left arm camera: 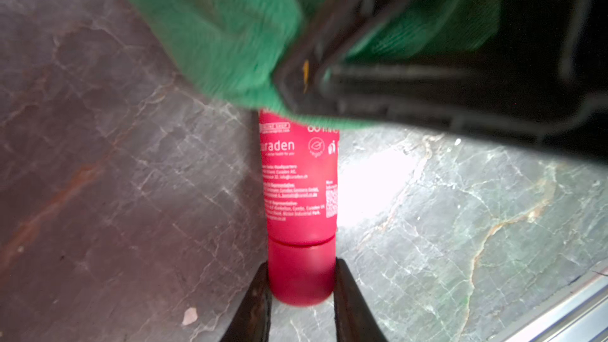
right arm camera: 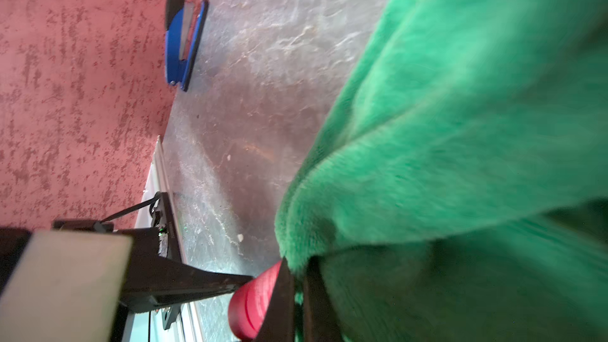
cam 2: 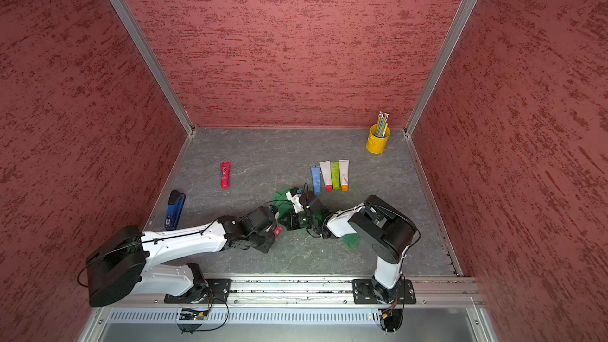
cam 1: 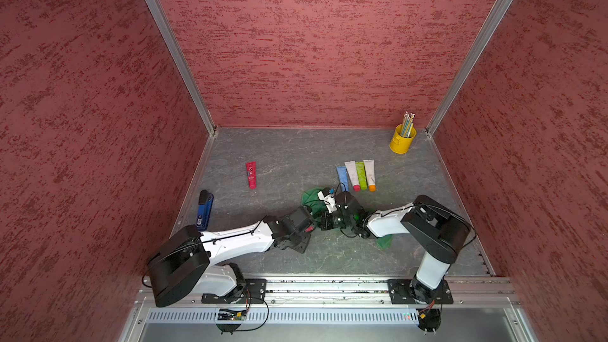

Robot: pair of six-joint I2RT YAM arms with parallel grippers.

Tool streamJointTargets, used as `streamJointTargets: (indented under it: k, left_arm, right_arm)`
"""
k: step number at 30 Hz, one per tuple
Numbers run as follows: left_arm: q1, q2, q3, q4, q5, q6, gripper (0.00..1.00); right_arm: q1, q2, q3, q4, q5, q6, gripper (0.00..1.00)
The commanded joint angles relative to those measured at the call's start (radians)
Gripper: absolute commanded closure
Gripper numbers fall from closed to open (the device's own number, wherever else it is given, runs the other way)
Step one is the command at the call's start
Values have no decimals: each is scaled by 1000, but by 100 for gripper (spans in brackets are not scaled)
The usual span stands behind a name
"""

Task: Wipe the surface of the toothpaste tube
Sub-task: Wipe the dirt from the toothpaste tube.

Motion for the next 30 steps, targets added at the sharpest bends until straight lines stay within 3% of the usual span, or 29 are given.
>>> streamJointTargets:
  k: [1, 10, 19, 25, 30]
  left_arm:
    - [6, -6, 2, 34, -20, 7, 97]
    - [6, -4, 1, 40, -15, 10, 97]
    - [8, 0, 4, 37, -17, 10, 97]
    - [8, -3, 3, 41, -14, 11, 97]
    - [8, -17, -4, 41, -13, 9, 97]
  right_arm:
    - [-76, -26, 22, -219, 141, -89, 100]
    - [-78, 19, 15, -136, -75, -87, 100]
    - [107, 21, -102, 91, -245, 84, 100]
    - [89, 23, -97, 24, -172, 47, 100]
    - [-26, 15, -31, -57, -109, -13, 100]
